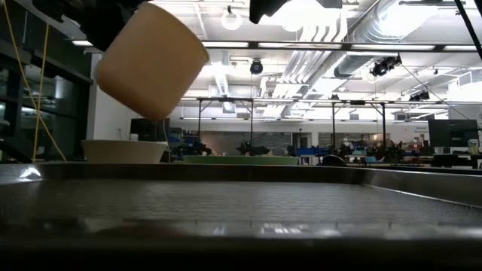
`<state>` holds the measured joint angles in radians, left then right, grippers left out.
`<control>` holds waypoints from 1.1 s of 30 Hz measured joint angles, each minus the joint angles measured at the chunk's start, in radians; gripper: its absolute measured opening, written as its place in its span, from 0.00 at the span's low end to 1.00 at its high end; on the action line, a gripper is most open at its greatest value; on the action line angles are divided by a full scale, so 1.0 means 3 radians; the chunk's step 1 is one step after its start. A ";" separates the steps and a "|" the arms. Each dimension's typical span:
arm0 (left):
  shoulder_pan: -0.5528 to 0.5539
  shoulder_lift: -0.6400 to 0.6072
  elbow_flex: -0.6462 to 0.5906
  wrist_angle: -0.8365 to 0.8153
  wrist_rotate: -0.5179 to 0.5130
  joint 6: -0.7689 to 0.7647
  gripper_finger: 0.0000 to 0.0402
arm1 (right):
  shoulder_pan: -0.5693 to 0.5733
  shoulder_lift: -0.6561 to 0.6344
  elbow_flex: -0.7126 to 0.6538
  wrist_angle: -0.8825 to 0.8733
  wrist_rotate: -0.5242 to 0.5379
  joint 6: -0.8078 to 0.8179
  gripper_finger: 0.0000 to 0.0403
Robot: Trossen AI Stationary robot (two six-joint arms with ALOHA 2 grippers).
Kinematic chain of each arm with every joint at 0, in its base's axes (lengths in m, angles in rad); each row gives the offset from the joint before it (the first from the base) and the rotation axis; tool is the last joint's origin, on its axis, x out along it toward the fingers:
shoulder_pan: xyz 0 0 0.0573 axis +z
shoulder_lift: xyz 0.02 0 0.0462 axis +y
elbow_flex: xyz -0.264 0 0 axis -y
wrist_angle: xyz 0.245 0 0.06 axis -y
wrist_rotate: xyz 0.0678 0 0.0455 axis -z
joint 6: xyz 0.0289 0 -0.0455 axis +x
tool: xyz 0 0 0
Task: Set up tray
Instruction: Put the orange cup on the brown serving tray
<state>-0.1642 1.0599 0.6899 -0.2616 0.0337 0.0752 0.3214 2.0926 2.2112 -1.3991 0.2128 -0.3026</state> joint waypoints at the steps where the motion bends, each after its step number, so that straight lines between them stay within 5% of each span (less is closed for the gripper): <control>1: 0.0000 -0.0044 0.0000 -0.0029 -0.0013 0.0012 0.18 | 0.0000 0.0000 0.0000 -0.0001 -0.0007 0.0023 0.23; 17: -0.0001 -0.0930 0.0000 -0.0627 -0.0240 0.0003 0.18 | -0.0003 0.0000 0.0000 -0.0061 0.0108 0.0264 0.21; 33: 0.0000 -0.1428 0.0000 -0.0965 -0.0314 0.0022 0.18 | -0.0094 -0.0071 0.0000 -0.0500 0.0140 0.1121 0.21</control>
<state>-0.1642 0.6314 0.6899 -0.5511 -0.0605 0.0818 0.2931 2.0712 2.2112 -1.5492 0.2546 0.0339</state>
